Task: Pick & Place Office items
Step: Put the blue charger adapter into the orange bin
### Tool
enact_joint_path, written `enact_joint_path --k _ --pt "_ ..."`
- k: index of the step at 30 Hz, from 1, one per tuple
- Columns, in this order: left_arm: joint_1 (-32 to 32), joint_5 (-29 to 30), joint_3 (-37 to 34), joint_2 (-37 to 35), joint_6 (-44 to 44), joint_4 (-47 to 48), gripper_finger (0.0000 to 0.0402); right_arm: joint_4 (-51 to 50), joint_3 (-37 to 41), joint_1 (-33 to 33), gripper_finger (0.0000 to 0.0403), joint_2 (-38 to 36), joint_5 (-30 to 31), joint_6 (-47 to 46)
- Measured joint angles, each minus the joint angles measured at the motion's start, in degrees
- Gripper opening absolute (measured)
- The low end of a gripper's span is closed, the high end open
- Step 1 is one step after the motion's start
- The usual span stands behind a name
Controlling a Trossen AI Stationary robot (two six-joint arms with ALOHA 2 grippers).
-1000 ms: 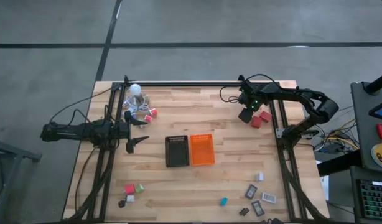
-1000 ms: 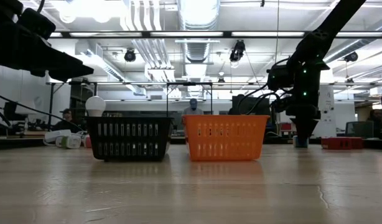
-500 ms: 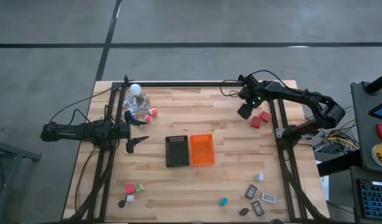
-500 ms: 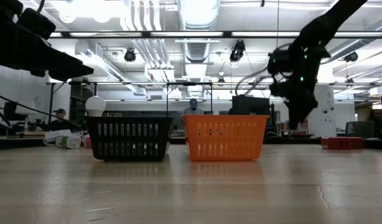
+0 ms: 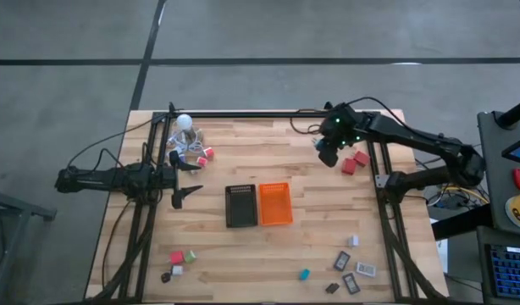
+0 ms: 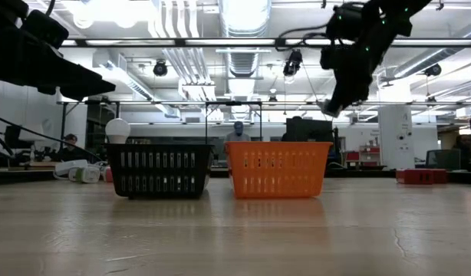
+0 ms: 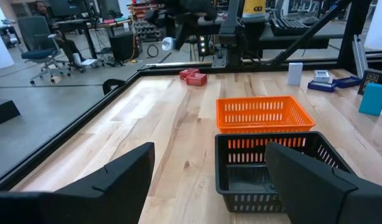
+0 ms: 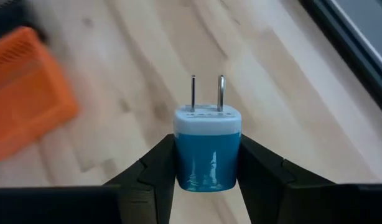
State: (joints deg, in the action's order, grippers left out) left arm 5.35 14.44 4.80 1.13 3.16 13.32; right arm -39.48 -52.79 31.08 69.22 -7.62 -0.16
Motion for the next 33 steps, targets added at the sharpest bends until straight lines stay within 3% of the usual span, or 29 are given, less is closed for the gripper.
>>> enact_joint_path --k 16,33 --pt "0.0 0.0 0.0 0.0 0.0 0.0 0.031 11.5 -0.8 -20.0 0.0137 6.0 0.0 -4.4" --pt "0.0 0.0 0.0 0.0 0.0 0.0 0.031 12.5 -10.9 -26.4 0.0137 23.9 0.2 -5.9"
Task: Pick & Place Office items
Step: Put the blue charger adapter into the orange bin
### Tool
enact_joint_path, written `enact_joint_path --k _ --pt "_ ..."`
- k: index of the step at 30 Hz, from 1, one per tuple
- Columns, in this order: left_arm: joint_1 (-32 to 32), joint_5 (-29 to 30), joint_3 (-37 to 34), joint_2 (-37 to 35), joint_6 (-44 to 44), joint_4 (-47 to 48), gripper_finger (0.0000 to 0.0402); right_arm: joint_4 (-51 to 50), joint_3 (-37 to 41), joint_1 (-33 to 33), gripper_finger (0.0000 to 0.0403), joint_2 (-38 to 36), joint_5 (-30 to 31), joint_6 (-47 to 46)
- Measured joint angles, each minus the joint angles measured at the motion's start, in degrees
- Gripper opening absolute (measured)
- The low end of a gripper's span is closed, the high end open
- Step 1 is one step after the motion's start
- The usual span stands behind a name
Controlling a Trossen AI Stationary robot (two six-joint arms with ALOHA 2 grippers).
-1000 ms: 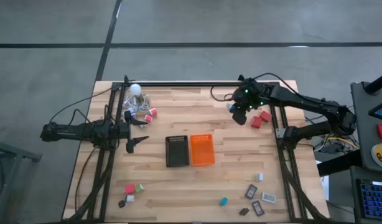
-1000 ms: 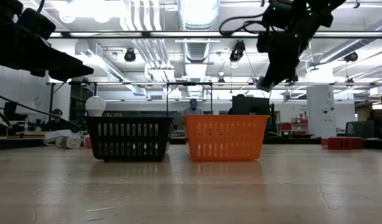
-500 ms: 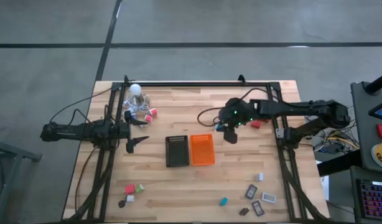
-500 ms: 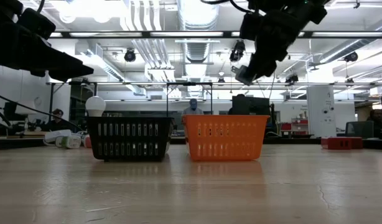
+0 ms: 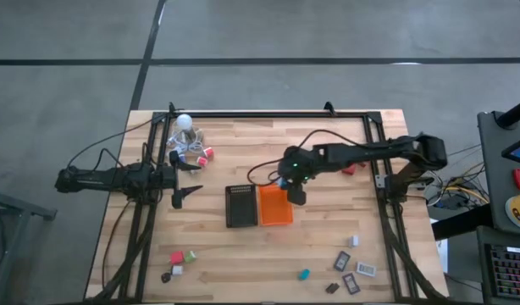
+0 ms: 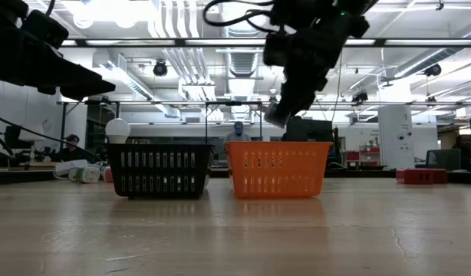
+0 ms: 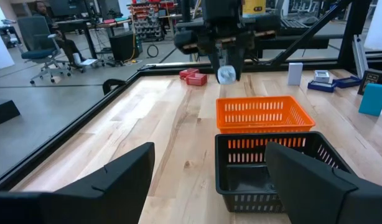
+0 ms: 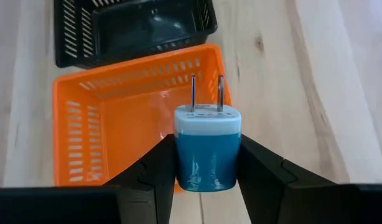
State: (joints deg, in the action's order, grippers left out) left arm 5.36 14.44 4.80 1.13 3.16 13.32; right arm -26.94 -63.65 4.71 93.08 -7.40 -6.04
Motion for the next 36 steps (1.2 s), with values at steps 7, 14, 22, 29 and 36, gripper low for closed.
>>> enact_joint_path --k 7,14,22,29,36 --pt "0.0 0.0 0.0 0.1 0.0 0.0 0.031 -5.2 -5.9 -2.9 0.0137 6.8 0.2 -1.1" --pt "0.0 0.0 0.0 0.1 0.0 0.0 0.031 -5.6 -6.7 -4.1 0.0137 9.8 3.5 -2.8" --pt "0.0 0.0 0.0 0.2 0.0 0.0 0.031 -5.1 -6.1 -4.1 0.0137 12.1 3.7 -4.3" --pt "0.0 0.0 0.0 0.2 0.0 0.0 0.031 -4.1 -5.7 -4.1 0.0137 14.1 4.4 -4.3" --pt "0.0 0.0 0.0 0.2 0.0 -0.1 0.031 -3.7 -5.7 -4.1 0.0137 14.7 4.2 -4.5"
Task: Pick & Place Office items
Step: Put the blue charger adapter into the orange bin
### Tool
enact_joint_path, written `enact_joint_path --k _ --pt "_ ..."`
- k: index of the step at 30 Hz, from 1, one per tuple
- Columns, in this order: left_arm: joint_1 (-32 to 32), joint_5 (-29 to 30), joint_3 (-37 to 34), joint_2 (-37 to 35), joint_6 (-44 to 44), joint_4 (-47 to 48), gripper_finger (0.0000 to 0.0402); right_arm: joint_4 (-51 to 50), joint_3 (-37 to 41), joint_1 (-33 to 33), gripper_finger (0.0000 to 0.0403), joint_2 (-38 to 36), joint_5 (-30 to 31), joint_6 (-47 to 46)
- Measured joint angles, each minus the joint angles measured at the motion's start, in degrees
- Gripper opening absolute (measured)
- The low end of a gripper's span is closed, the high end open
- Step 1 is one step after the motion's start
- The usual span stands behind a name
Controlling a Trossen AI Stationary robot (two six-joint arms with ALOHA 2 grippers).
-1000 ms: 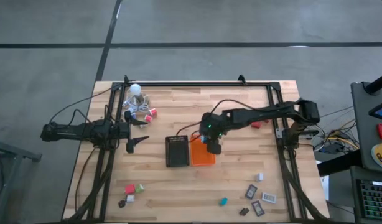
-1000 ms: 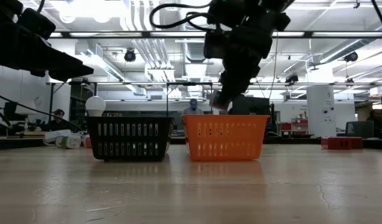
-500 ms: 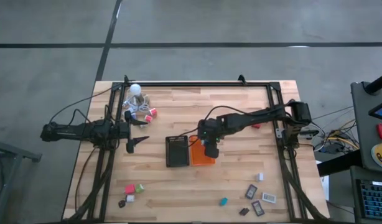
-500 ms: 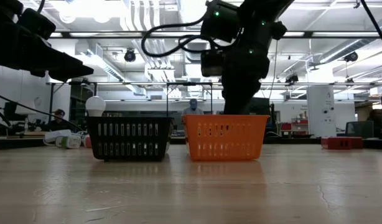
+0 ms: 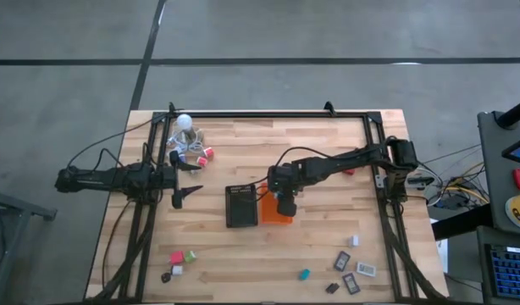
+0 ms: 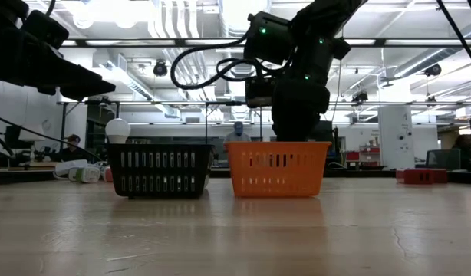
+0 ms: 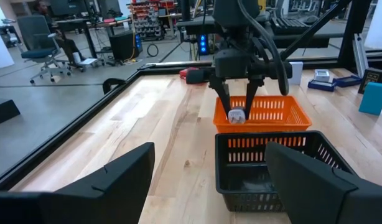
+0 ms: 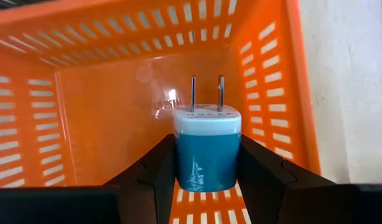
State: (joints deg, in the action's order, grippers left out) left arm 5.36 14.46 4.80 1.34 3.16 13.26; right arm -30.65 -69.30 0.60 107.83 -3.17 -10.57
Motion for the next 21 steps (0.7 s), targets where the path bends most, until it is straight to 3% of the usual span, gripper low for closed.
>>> enact_joint_path --k 7,21 --pt "0.0 0.0 0.0 0.0 0.0 0.0 0.031 0.9 0.0 0.1 0.0137 1.9 -2.9 2.4" --pt "0.0 0.0 0.0 0.0 0.0 0.0 0.031 0.9 0.0 0.2 0.0146 1.9 -2.9 2.6"
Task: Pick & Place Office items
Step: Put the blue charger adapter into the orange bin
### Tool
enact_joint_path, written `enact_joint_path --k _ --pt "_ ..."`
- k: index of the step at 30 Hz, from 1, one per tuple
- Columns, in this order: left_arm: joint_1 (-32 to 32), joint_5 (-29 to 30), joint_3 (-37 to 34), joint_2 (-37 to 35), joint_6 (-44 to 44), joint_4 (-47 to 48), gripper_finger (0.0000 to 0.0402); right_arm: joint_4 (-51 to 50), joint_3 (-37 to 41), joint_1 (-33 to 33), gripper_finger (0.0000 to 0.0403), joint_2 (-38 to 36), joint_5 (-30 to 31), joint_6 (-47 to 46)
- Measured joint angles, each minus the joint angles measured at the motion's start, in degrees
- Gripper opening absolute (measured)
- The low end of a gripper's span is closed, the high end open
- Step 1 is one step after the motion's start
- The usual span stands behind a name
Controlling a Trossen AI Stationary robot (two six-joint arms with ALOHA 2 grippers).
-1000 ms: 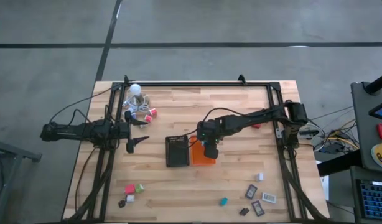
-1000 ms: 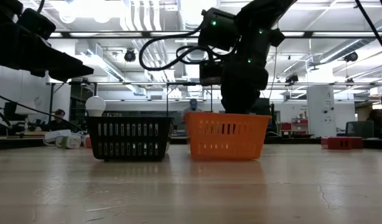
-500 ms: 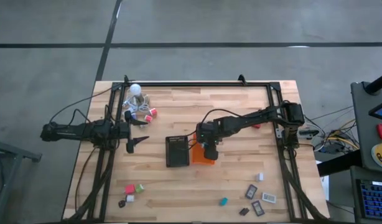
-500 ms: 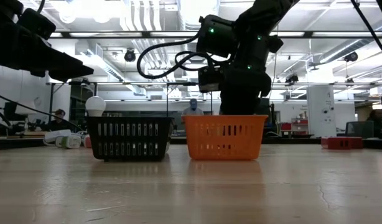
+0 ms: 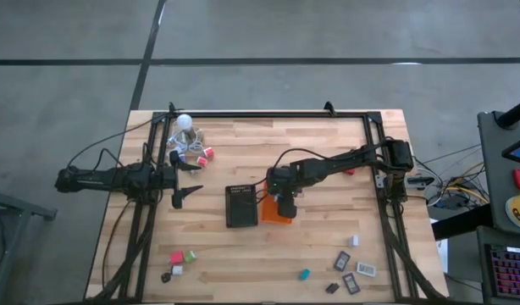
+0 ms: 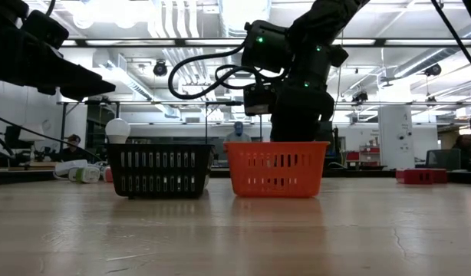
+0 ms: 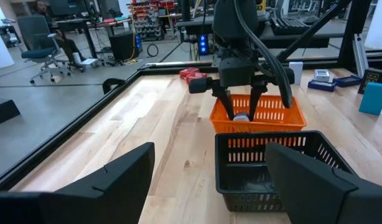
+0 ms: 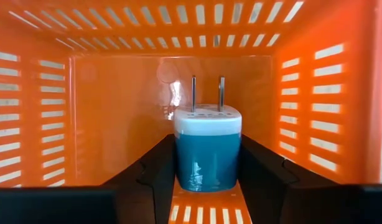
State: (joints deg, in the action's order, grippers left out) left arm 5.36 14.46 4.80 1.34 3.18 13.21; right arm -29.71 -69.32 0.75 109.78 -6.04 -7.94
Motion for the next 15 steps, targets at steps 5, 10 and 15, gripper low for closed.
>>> enact_joint_path --k 5,10,15 --pt "0.0 0.0 0.0 0.0 0.0 0.0 0.031 0.0 0.0 0.0 0.0173 -0.1 0.0 0.0" --pt "0.0 0.0 0.0 0.0 0.0 0.0 0.031 0.1 0.0 0.0 0.0189 -0.1 0.0 0.0" --pt "0.0 0.0 0.0 0.0 0.0 0.0 0.031 0.1 0.0 0.0 0.0191 -0.1 0.0 -0.1"
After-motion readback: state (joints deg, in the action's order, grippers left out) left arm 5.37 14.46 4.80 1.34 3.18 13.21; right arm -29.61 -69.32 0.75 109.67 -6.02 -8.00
